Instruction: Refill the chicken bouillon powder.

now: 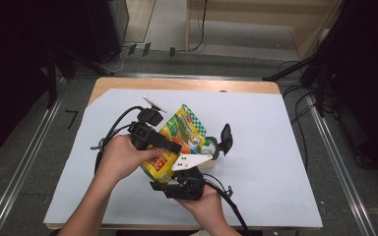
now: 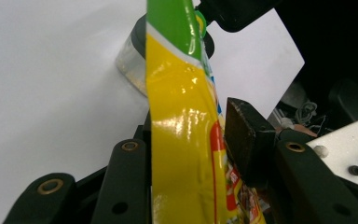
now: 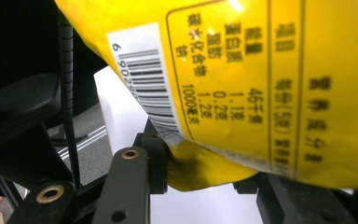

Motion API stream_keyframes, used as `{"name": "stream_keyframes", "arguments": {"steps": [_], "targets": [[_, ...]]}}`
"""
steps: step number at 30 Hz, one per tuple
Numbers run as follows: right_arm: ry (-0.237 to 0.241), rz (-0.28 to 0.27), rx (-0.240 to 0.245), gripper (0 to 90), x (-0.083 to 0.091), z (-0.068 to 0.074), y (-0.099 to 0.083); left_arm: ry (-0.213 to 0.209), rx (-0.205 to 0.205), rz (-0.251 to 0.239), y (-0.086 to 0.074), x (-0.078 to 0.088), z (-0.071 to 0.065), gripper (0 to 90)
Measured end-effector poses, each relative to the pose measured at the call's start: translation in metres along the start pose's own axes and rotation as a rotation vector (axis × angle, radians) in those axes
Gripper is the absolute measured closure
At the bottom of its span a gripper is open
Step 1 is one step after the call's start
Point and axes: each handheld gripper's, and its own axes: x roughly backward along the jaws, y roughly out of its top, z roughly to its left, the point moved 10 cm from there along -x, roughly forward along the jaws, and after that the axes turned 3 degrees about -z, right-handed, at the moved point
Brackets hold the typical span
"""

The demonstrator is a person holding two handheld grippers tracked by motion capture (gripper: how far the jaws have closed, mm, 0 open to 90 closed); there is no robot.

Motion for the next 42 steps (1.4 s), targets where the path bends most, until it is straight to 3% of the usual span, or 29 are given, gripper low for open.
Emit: {"name": "stream_keyframes", "arguments": {"steps": [2, 6, 9, 20, 24, 32, 35, 42], "targets": [[0.001, 0.006, -0.001, 66.0, -0.001, 0.0, -0.001, 0.006, 0.0, 0.006, -0.001, -0.001, 0.001, 64.9], [-0.019, 0.042, 0.032, 64.1, -0.005, 0.002, -0.005, 0.054, -0.058, 0.026, -0.002, -0.006, -0.002, 71.8], [-0.013, 0.043, 0.032, 64.0, -0.006, 0.003, -0.006, 0.063, -0.067, 0.016, -0.001, -0.006, -0.004, 76.2], [-0.085, 0.096, 0.136, 55.7, -0.009, 0.004, -0.009, 0.066, -0.053, 0.006, 0.002, -0.003, -0.001, 81.7], [-0.105, 0.105, 0.162, 62.3, -0.009, 0.002, -0.009, 0.057, -0.051, 0.002, 0.002, -0.004, -0.002, 82.2], [-0.056, 0.049, 0.109, 66.0, -0.006, 0.005, -0.001, 0.027, -0.08, -0.049, 0.008, 0.0, -0.008, 79.4], [-0.037, 0.033, 0.087, 66.2, -0.005, 0.005, 0.0, 0.009, -0.072, -0.051, 0.008, 0.002, -0.009, 70.8], [-0.02, 0.0, 0.064, 66.3, -0.002, 0.005, 0.005, 0.017, -0.052, -0.038, 0.005, 0.006, -0.007, 68.2]]}}
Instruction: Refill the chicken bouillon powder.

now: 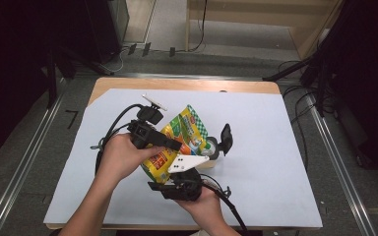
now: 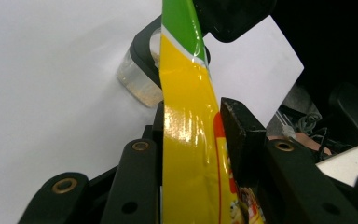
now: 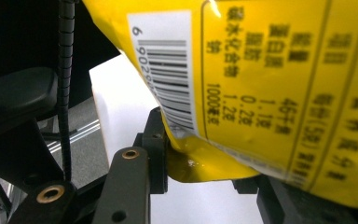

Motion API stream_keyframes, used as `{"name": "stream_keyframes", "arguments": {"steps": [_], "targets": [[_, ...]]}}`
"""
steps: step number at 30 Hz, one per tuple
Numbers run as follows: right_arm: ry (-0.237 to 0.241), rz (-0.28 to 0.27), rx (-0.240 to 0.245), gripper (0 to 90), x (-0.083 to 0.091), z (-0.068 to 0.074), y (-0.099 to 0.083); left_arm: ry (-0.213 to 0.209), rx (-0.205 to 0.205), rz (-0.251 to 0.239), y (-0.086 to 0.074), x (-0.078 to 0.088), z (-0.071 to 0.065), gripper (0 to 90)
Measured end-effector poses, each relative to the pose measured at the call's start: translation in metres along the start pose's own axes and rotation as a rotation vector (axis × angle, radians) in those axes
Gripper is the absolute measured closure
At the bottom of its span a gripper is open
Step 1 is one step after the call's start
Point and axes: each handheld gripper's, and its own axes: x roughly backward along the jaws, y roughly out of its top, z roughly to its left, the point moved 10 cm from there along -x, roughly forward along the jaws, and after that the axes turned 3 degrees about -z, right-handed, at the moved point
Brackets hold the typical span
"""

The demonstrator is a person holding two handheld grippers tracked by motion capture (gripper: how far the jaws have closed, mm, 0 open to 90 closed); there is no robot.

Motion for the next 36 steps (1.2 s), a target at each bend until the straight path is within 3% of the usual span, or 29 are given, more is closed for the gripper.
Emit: {"name": "stream_keyframes", "arguments": {"steps": [4, 7, 9, 11, 15, 18, 21, 23, 30, 34, 36], "targets": [[0.008, -0.005, -0.012, 66.5, 0.0, 0.0, 0.0, 0.01, 0.0, 0.009, -0.002, 0.001, 0.001, 68.4], [0.017, -0.007, -0.023, 66.4, 0.0, 0.0, 0.001, 0.04, -0.031, -0.013, 0.001, 0.002, 0.002, 74.8], [0.021, 0.003, -0.009, 65.7, 0.0, 0.001, 0.001, 0.068, -0.062, 0.009, 0.002, 0.0, -0.002, 77.7], [0.023, 0.009, -0.006, 65.5, -0.001, 0.003, 0.001, 0.074, -0.064, 0.016, 0.003, -0.001, -0.003, 78.9], [0.036, 0.017, -0.003, 64.0, -0.001, 0.005, 0.003, 0.06, -0.022, 0.058, 0.009, -0.002, 0.002, 81.9], [0.01, 0.049, 0.028, 59.5, -0.002, 0.003, 0.004, 0.039, 0.009, 0.066, 0.013, -0.003, 0.007, 82.5], [-0.029, 0.068, 0.062, 61.2, -0.003, -0.001, 0.005, 0.038, 0.021, 0.063, 0.014, -0.004, 0.009, 82.8], [-0.029, 0.072, 0.063, 63.1, -0.005, -0.002, 0.004, 0.047, 0.036, 0.072, 0.014, -0.005, 0.011, 82.8], [-0.012, 0.052, 0.053, 64.7, -0.008, -0.001, 0.004, 0.053, 0.044, 0.053, 0.013, -0.004, 0.01, 82.1], [0.004, 0.021, 0.04, 67.3, -0.007, -0.001, 0.006, 0.007, 0.03, 0.028, 0.014, -0.001, 0.002, 74.9], [0.008, 0.014, 0.035, 67.3, -0.006, 0.0, 0.006, 0.01, 0.019, 0.032, 0.013, -0.001, 0.001, 73.5]]}}
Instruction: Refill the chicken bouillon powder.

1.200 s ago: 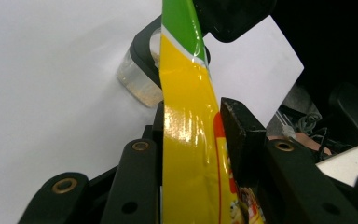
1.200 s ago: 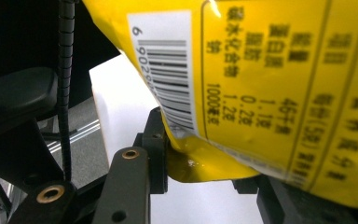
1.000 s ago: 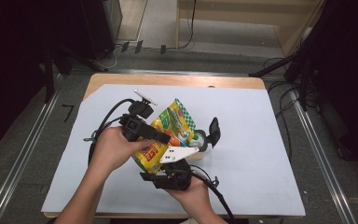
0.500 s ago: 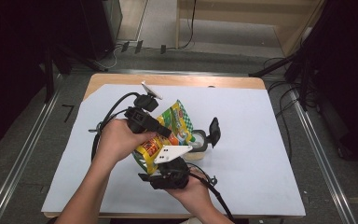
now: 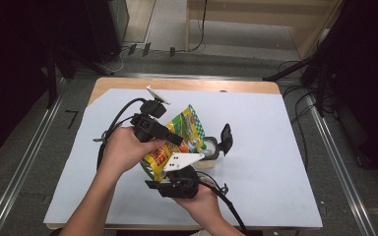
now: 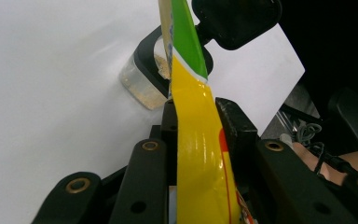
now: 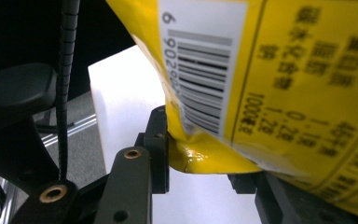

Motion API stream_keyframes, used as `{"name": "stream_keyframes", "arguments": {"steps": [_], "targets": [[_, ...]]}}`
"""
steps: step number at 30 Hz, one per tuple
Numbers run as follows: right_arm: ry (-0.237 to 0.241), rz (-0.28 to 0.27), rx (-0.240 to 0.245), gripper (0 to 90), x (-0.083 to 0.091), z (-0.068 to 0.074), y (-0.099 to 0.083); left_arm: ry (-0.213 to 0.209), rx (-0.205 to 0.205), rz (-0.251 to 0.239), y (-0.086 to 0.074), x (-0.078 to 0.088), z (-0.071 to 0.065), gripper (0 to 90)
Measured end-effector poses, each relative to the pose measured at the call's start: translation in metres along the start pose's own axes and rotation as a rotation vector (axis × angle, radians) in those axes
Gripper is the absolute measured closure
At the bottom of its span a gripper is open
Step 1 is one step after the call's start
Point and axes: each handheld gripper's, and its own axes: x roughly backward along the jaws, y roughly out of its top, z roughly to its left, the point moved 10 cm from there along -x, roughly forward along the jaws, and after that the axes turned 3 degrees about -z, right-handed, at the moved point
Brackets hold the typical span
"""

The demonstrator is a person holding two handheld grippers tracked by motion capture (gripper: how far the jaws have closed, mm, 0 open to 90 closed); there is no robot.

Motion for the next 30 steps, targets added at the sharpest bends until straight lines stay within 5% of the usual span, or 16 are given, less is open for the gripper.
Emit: {"name": "stream_keyframes", "arguments": {"steps": [5, 12, 21, 30], "targets": [[0.012, -0.015, -0.012, 67.1, 0.001, 0.001, 0.002, 0.036, -0.018, -0.001, -0.002, 0.002, 0.002, 72.5], [0.028, -0.034, -0.016, 67.2, 0.003, 0.002, 0.005, 0.024, -0.028, -0.007, -0.003, 0.005, 0.001, 71.5], [0.033, -0.001, -0.056, 64.4, -0.001, 0.0, -0.006, 0.095, -0.027, 0.032, -0.005, -0.009, 0.003, 77.6], [-0.001, -0.001, -0.049, 65.2, 0.0, -0.006, -0.014, 0.046, -0.024, 0.044, -0.003, -0.018, -0.001, 77.5]]}}
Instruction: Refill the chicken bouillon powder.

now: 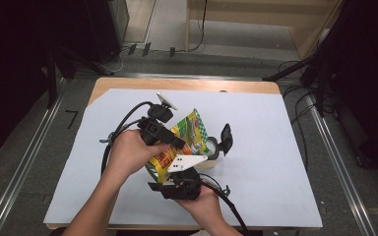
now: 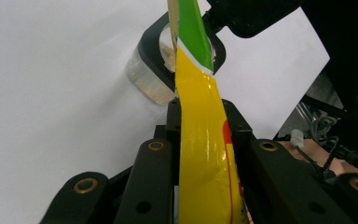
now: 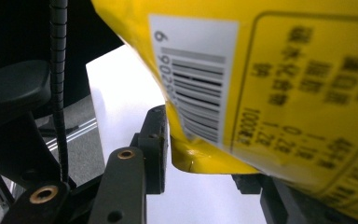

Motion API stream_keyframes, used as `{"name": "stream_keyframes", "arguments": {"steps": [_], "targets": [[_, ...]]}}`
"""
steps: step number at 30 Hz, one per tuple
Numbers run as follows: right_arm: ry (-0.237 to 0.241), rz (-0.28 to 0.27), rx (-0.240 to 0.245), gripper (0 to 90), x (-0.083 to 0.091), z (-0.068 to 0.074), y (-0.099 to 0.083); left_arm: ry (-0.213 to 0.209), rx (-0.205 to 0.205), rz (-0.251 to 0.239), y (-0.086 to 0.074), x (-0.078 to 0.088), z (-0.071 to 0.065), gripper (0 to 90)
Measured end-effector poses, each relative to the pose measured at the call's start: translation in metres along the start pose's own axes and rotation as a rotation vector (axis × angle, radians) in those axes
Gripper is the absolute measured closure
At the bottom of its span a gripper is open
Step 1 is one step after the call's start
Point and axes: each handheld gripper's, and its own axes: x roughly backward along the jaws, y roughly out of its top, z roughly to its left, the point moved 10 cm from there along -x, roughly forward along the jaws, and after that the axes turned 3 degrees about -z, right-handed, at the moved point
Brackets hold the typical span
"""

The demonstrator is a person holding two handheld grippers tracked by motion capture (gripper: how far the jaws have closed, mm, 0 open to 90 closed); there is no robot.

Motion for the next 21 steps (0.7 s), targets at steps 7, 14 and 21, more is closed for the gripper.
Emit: {"name": "stream_keyframes", "arguments": {"steps": [7, 14, 21], "targets": [[0.002, -0.023, -0.016, 67.1, 0.004, -0.002, 0.001, -0.049, 0.004, -0.022, 0.004, 0.0, -0.006, 73.4], [-0.006, -0.036, -0.047, 63.7, 0.006, -0.003, -0.002, -0.096, 0.01, -0.022, 0.006, -0.004, -0.013, 72.1], [-0.012, -0.037, -0.054, 61.7, 0.007, -0.003, -0.003, -0.107, 0.012, -0.026, 0.007, -0.004, -0.015, 72.4]]}}
